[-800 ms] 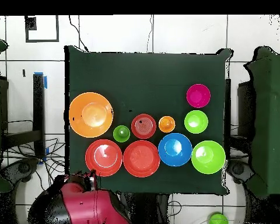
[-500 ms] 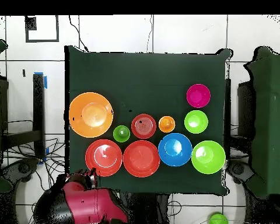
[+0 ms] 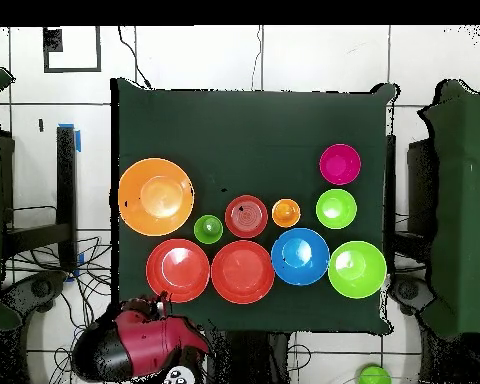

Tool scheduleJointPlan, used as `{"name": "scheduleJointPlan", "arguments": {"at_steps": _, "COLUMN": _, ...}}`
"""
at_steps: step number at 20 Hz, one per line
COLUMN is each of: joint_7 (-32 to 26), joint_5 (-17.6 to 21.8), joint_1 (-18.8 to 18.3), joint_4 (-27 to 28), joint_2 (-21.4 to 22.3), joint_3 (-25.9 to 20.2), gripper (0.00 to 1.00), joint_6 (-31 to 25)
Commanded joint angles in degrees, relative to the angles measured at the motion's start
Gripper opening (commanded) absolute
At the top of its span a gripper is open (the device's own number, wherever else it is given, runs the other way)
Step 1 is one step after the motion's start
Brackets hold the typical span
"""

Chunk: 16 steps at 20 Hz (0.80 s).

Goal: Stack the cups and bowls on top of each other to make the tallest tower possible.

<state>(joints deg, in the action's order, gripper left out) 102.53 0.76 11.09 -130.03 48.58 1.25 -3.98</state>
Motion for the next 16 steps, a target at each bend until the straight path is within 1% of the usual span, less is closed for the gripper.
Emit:
{"name": "scheduleJointPlan", "arguments": {"at_steps": 1, "joint_7": 5.67, "joint_5": 6.09, "joint_1": -3.08, "joint_4": -1.1, "joint_2": -7.17, "joint_3": -3.68, "gripper": 1.0, "joint_6": 6.61}}
{"name": "scheduleJointPlan", "arguments": {"at_steps": 3, "joint_7": 3.79, "joint_5": 7.41, "joint_1": -4.24, "joint_4": -0.11, "joint_2": -6.73, "joint_3": -2.76, "gripper": 1.0, "joint_6": 3.93}}
{"name": "scheduleJointPlan", "arguments": {"at_steps": 4, "joint_7": 3.8, "joint_5": 7.95, "joint_1": -4.88, "joint_4": 0.4, "joint_2": -7.23, "joint_3": -3.11, "gripper": 1.0, "joint_6": 4.42}}
{"name": "scheduleJointPlan", "arguments": {"at_steps": 6, "joint_7": 1.98, "joint_5": 9.25, "joint_1": -5.87, "joint_4": 0.72, "joint_2": -4.63, "joint_3": -4.78, "gripper": 1.0, "joint_6": 0.74}}
{"name": "scheduleJointPlan", "arguments": {"at_steps": 8, "joint_7": 0.37, "joint_5": 11.04, "joint_1": -7.8, "joint_4": 3.25, "joint_2": -5.53, "joint_3": -6.21, "gripper": 1.0, "joint_6": 0.03}}
{"name": "scheduleJointPlan", "arguments": {"at_steps": 10, "joint_7": 0.39, "joint_5": 12.31, "joint_1": -8.87, "joint_4": 6.77, "joint_2": -9.59, "joint_3": -6.46, "gripper": 1.0, "joint_6": 2.19}}
{"name": "scheduleJointPlan", "arguments": {"at_steps": 12, "joint_7": 2.46, "joint_5": 12.07, "joint_1": -7.81, "joint_4": 9.12, "joint_2": -13.66, "joint_3": -4.93, "gripper": 1.0, "joint_6": 5.04}}
{"name": "scheduleJointPlan", "arguments": {"at_steps": 14, "joint_7": 3.54, "joint_5": 11.83, "joint_1": -5.1, "joint_4": 12.92, "joint_2": -18.06, "joint_3": -1.92, "gripper": 1.0, "joint_6": 7.55}}
{"name": "scheduleJointPlan", "arguments": {"at_steps": 16, "joint_7": 3.31, "joint_5": 12.72, "joint_1": -5.3, "joint_4": 14.44, "joint_2": -19.92, "joint_3": -2.04, "gripper": 1.0, "joint_6": 8.19}}
